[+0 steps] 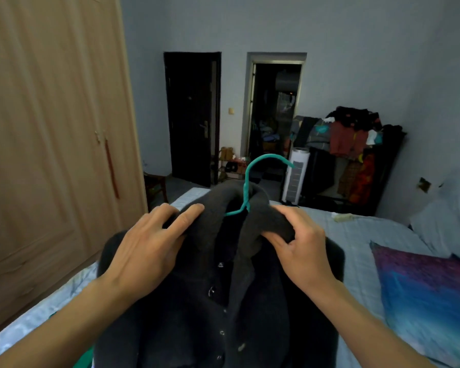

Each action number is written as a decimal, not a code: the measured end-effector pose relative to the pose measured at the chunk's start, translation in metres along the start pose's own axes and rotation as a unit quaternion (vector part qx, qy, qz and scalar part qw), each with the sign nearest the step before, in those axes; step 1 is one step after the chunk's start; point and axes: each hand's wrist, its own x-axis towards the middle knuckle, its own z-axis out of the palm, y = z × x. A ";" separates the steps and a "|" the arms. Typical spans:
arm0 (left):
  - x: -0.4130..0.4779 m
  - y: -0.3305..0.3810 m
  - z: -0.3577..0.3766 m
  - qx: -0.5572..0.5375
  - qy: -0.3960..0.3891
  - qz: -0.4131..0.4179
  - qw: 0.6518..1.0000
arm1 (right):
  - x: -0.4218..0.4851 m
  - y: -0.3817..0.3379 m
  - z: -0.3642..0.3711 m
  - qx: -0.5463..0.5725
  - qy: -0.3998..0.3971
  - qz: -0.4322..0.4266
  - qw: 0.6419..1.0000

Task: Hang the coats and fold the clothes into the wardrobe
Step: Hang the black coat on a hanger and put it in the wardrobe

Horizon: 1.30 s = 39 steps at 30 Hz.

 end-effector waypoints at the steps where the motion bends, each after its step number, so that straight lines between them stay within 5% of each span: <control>1: 0.000 0.004 -0.008 0.006 0.005 -0.006 1.000 | 0.004 -0.004 -0.002 0.012 0.006 -0.010 1.000; 10: 0.004 0.029 -0.122 0.140 0.044 -0.057 0.988 | 0.063 -0.062 0.010 0.150 0.025 -0.102 0.983; 22: -0.033 -0.015 -0.321 0.307 0.181 -0.093 0.930 | 0.155 -0.270 0.055 0.219 0.036 -0.243 0.944; 31: -0.089 -0.066 -0.466 0.430 0.190 -0.124 0.874 | 0.183 -0.430 0.128 0.283 0.061 -0.285 0.914; 39: -0.197 -0.105 -0.521 0.487 0.118 -0.214 0.839 | 0.131 -0.526 0.242 0.392 -0.082 -0.267 0.877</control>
